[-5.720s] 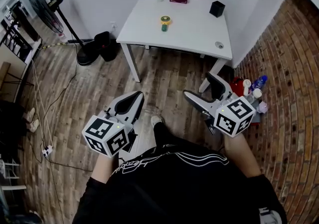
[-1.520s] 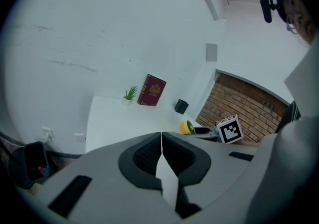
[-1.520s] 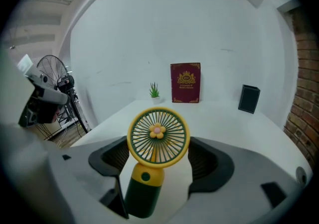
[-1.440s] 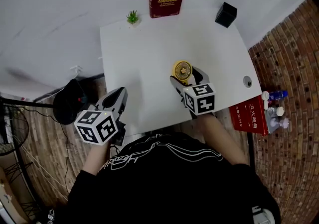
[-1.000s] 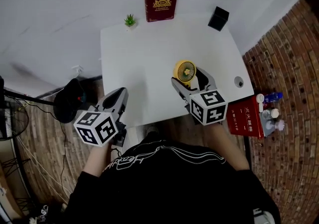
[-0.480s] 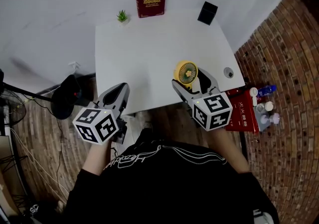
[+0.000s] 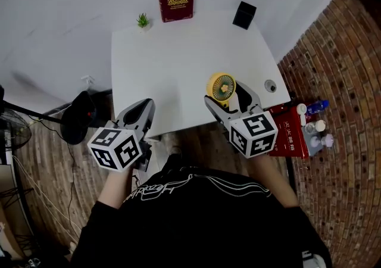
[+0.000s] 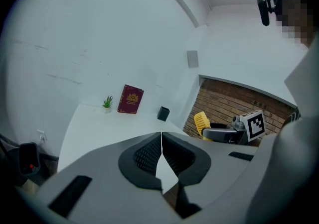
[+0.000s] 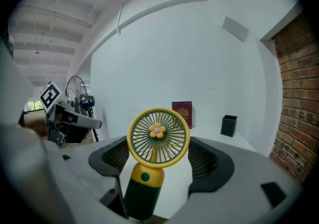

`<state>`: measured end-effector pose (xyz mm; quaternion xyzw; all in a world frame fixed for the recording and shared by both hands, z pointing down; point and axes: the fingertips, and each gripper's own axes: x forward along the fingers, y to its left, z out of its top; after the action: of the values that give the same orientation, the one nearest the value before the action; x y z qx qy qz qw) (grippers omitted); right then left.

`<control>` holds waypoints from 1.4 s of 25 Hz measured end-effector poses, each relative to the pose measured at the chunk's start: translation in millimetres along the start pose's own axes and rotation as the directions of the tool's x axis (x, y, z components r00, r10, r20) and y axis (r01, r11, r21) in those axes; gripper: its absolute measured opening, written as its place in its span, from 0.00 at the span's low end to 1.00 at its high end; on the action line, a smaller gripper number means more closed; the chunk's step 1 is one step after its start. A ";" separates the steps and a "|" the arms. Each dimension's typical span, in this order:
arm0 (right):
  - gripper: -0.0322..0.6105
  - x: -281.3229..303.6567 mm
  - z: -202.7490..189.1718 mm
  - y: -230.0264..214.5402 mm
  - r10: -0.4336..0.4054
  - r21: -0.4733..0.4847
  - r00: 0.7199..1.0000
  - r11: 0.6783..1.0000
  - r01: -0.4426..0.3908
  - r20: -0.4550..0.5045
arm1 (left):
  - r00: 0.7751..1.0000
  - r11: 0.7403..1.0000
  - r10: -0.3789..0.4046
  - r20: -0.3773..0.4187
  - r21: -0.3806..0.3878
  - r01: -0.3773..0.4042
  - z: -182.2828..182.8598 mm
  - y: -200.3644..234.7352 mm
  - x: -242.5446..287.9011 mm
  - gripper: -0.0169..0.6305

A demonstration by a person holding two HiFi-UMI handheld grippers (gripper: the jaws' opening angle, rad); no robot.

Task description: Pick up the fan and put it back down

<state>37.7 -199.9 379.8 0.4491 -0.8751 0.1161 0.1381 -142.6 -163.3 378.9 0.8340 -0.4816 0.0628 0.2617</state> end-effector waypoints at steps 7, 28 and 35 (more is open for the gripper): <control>0.63 30.1 0.6 -4.2 -0.009 0.007 1.000 1.000 0.009 -0.029 | 1.000 1.000 -0.007 -0.016 -0.006 0.007 8.1 20.0 13.6 0.08; 0.63 165.5 -65.5 -7.6 -0.099 -0.024 0.965 0.995 0.096 -0.244 | 0.995 0.999 -0.032 -0.091 -0.040 0.028 21.7 128.3 44.0 0.08; 0.63 199.1 -102.7 -13.7 -0.130 -0.024 0.939 0.991 0.129 -0.317 | 0.991 0.998 -0.025 -0.135 -0.055 0.017 8.1 158.3 51.8 0.08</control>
<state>-48.2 -324.2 545.8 0.4810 -0.8101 0.1765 0.2851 -248.8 -270.4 450.0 0.8255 -0.4554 0.1037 0.3169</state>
